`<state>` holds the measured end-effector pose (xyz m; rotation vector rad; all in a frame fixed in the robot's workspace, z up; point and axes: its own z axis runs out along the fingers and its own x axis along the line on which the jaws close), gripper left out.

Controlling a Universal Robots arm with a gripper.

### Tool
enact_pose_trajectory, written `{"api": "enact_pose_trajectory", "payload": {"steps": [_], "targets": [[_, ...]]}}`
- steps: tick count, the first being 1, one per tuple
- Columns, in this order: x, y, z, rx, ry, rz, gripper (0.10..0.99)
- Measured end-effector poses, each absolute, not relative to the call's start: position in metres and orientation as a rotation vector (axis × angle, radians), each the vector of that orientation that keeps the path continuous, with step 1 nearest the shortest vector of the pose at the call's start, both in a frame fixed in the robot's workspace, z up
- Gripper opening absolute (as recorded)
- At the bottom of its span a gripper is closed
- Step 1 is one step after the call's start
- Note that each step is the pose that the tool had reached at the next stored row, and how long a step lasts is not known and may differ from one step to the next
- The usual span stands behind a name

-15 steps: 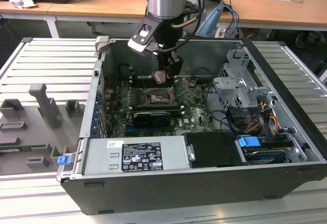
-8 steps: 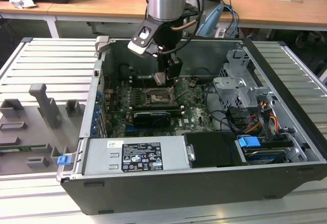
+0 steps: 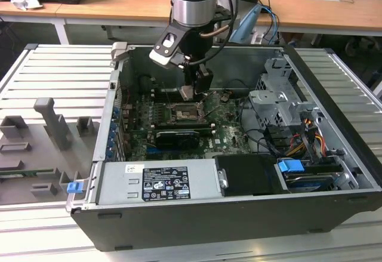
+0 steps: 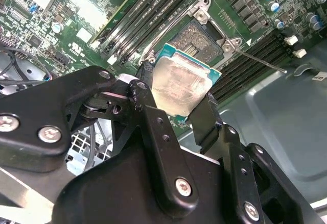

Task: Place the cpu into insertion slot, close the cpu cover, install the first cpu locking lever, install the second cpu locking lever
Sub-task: 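Place the cpu into insertion slot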

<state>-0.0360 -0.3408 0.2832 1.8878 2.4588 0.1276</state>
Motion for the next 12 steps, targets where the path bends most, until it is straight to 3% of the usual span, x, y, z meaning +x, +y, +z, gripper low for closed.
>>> {"api": "enact_pose_trajectory", "payload": {"steps": [12], "targets": [[-0.036, -0.341, 0.262, 2.068, 2.304, 0.12, 0.537]]}}
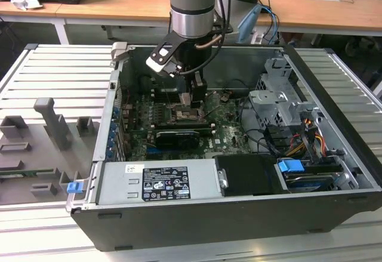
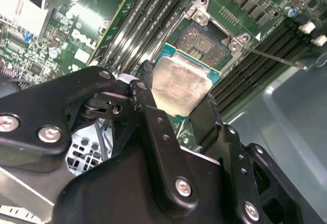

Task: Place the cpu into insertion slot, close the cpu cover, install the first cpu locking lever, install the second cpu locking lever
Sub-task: 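Place the cpu into insertion slot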

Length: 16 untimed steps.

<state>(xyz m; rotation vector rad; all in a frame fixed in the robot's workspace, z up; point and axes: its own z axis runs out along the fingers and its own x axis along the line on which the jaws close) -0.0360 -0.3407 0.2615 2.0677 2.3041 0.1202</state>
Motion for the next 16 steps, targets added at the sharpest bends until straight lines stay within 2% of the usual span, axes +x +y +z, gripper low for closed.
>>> {"api": "enact_pose_trajectory", "payload": {"steps": [10, 16], "targets": [[-0.037, -0.339, 0.24, 2.123, 2.254, 0.122, 0.537], [-0.037, -0.339, 0.238, 2.125, 2.255, 0.127, 0.537]]}}
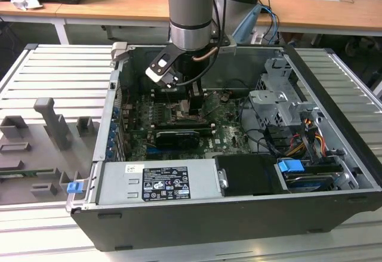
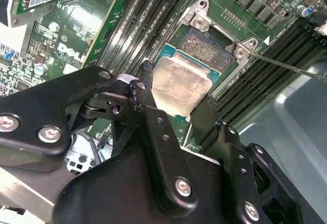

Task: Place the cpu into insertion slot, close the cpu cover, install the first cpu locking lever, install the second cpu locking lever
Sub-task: 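Place the cpu into insertion slot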

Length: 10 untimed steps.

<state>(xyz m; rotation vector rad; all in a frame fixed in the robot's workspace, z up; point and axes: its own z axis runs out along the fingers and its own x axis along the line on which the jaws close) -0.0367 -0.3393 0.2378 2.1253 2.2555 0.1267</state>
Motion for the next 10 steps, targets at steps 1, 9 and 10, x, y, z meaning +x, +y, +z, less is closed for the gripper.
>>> {"api": "enact_pose_trajectory", "payload": {"steps": [1, 9, 10], "targets": [[-0.0367, -0.3394, 0.2377, 2.125, 2.255, 0.127, 0.537], [-0.0373, -0.338, 0.233, 2.182, 2.197, 0.125, 0.537], [-0.0372, -0.3375, 0.2319, 2.182, 2.198, 0.125, 0.537]]}}
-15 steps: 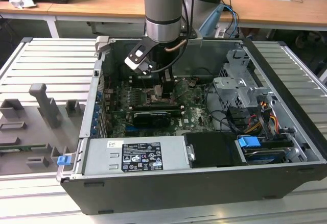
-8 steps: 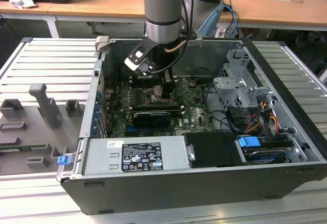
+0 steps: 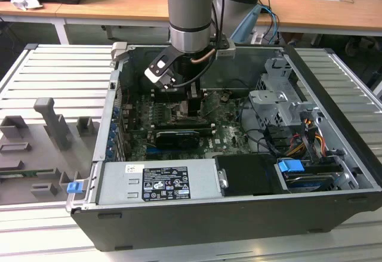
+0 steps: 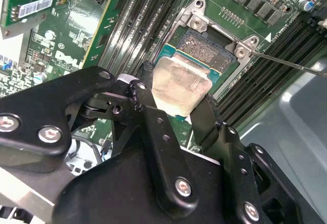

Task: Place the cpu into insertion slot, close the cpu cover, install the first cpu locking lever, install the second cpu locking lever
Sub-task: 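Place the cpu into insertion slot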

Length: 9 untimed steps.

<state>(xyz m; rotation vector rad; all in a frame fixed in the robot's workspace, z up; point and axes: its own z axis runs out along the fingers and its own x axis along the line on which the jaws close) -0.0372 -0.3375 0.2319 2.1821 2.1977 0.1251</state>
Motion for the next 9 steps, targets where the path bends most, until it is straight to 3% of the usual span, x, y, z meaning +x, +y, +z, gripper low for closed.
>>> {"api": "enact_pose_trajectory", "payload": {"steps": [9], "targets": [[-0.0388, -0.3374, 0.2309, 2.182, 2.198, 0.125, 0.537]]}}
